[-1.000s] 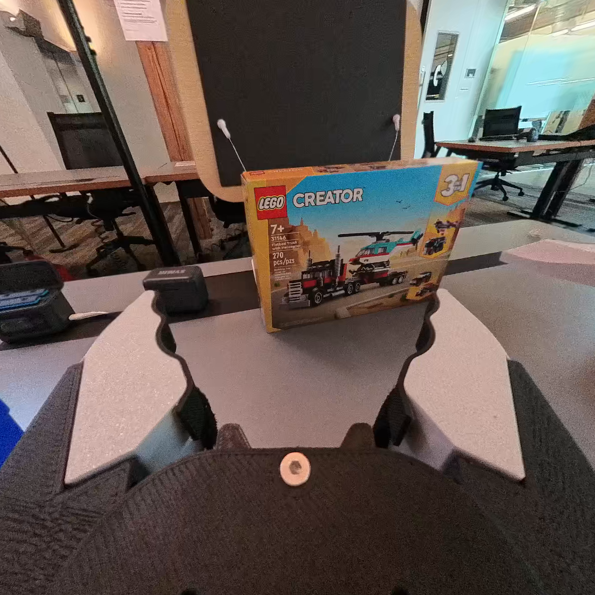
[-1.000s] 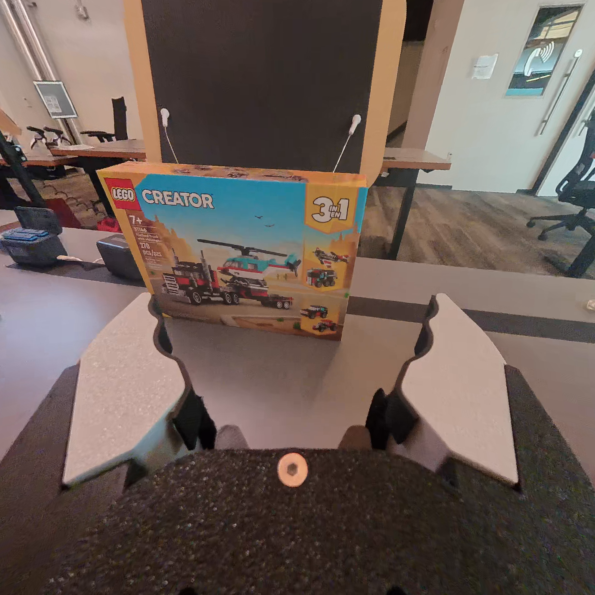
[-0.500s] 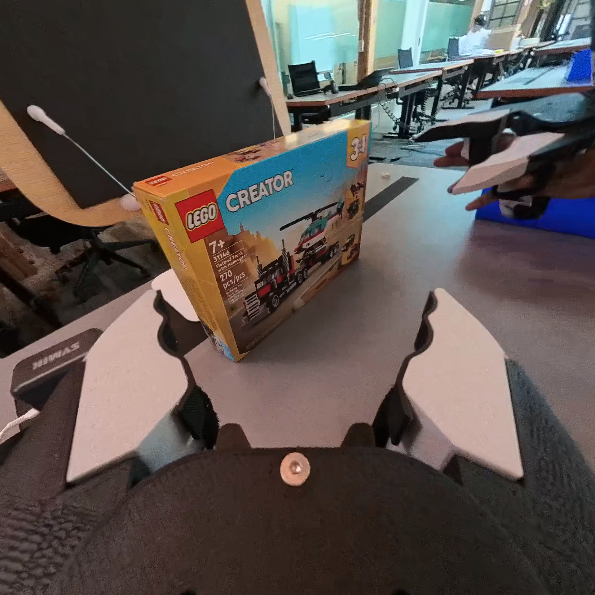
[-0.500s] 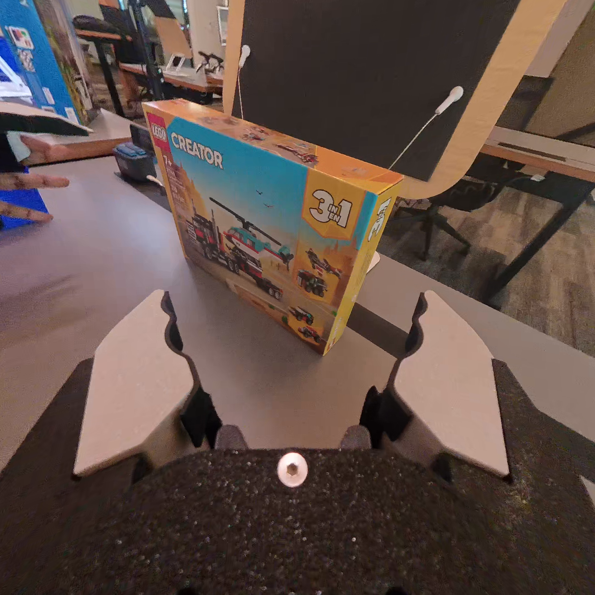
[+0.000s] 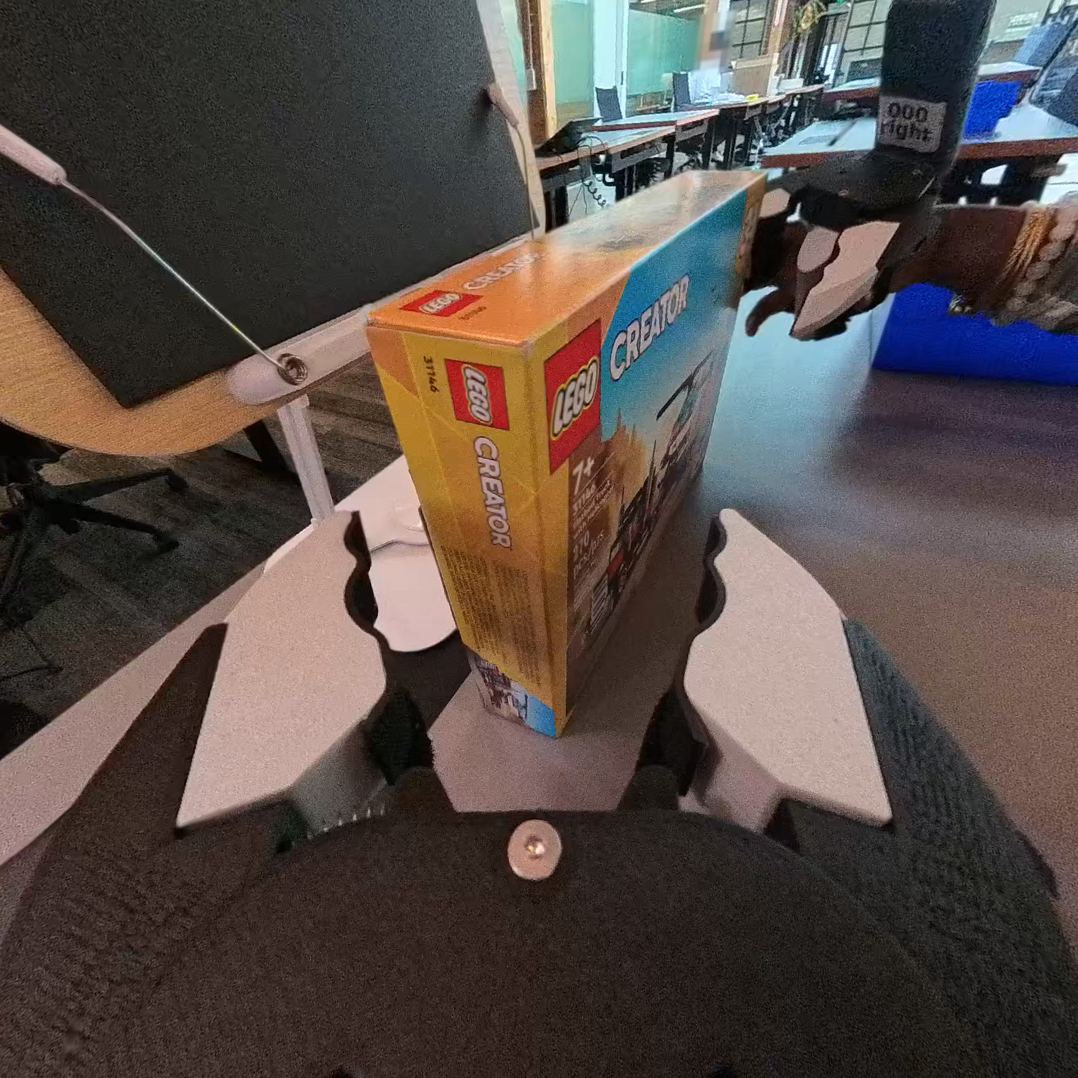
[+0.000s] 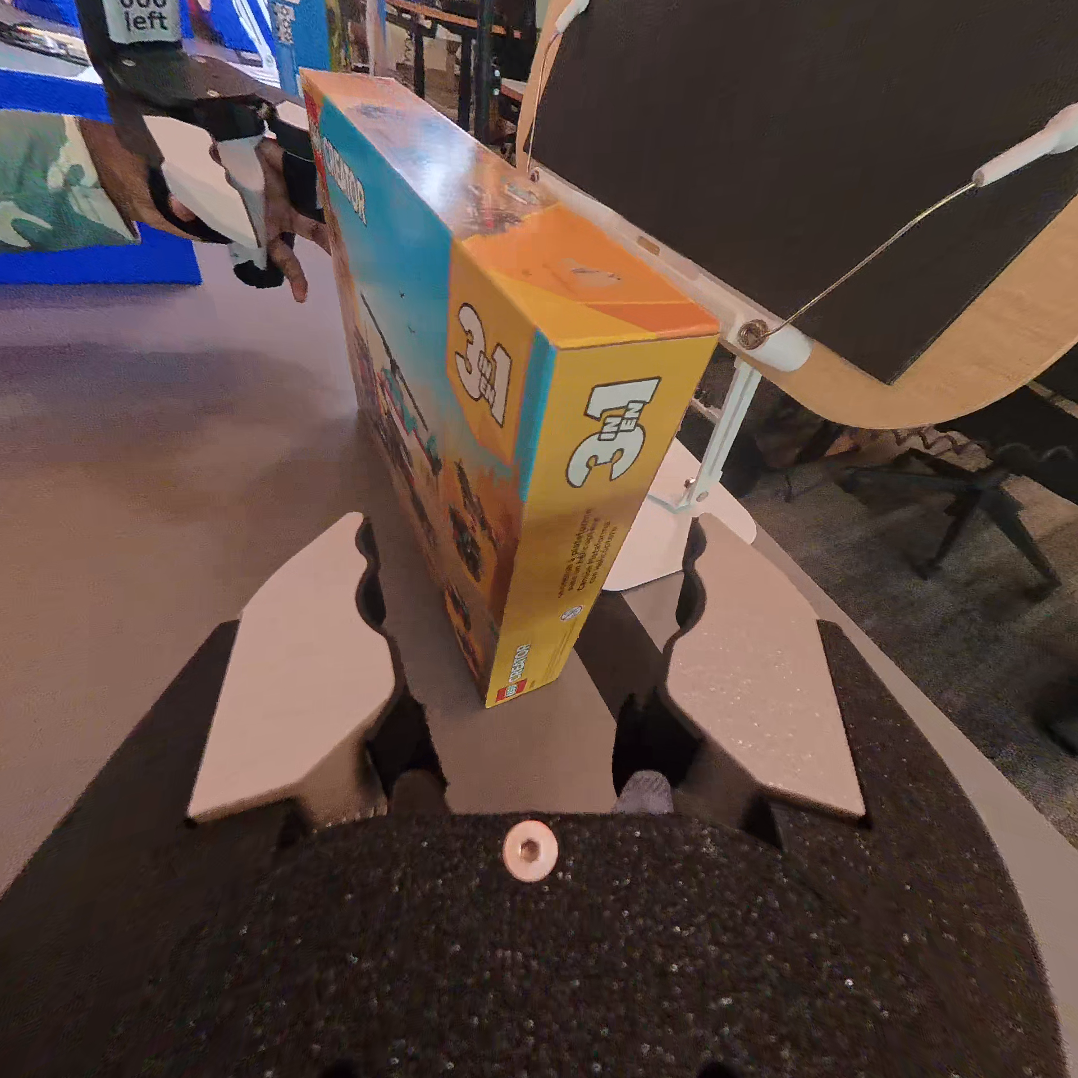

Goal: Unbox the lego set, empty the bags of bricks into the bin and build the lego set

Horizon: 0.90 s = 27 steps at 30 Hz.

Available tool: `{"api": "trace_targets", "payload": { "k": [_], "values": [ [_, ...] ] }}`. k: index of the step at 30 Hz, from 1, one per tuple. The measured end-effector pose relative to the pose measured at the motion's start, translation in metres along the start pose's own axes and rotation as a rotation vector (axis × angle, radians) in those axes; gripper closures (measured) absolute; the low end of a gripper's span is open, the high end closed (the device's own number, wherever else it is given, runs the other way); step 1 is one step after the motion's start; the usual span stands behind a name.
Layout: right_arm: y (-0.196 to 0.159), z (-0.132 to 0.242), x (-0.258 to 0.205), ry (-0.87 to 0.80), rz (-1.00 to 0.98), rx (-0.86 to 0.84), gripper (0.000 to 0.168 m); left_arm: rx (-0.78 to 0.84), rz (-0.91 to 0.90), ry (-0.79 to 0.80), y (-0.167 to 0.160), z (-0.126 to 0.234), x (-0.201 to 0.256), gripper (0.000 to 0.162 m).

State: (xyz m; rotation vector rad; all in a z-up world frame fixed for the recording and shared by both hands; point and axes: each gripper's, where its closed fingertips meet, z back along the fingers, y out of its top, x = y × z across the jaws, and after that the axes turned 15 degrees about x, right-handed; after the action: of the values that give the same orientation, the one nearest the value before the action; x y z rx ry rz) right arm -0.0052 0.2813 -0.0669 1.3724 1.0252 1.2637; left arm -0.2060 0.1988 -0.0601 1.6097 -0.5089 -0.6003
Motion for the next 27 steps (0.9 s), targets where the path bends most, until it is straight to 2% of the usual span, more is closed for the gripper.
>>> {"api": "trace_targets", "payload": {
  "k": [9, 10, 12, 14, 20, 21, 22, 27],
  "values": [
    [-0.011, -0.034, 0.000, 0.140, -0.059, 0.068, 0.079, -0.033, 0.008, -0.126, -0.012, -0.022, -0.001, 0.065],
    [-0.013, -0.037, -0.002, 0.156, -0.057, 0.060, 0.087, -0.045, 0.002, -0.139, -0.014, -0.024, 0.001, 0.070],
    [-0.014, -0.039, -0.002, 0.148, -0.046, 0.055, 0.093, -0.056, -0.020, -0.116, -0.016, -0.026, -0.003, 0.093],
    [-0.013, -0.036, -0.005, 0.149, -0.043, 0.045, 0.095, -0.062, -0.002, -0.131, -0.014, -0.023, 0.002, 0.098],
    [-0.012, -0.021, -0.029, 0.164, 0.022, -0.068, 0.099, -0.128, -0.067, -0.133, -0.011, -0.007, 0.028, 0.101],
    [-0.011, -0.018, -0.034, 0.166, 0.016, -0.082, 0.100, -0.131, -0.066, -0.133, -0.010, -0.004, 0.032, 0.098],
    [-0.010, -0.015, -0.040, 0.170, 0.001, -0.093, 0.100, -0.133, -0.056, -0.134, -0.009, -0.002, 0.037, 0.102],
    [-0.006, 0.001, -0.072, 0.186, -0.041, -0.125, 0.100, -0.137, -0.018, -0.138, -0.005, 0.016, 0.068, 0.103]
  ]
}}
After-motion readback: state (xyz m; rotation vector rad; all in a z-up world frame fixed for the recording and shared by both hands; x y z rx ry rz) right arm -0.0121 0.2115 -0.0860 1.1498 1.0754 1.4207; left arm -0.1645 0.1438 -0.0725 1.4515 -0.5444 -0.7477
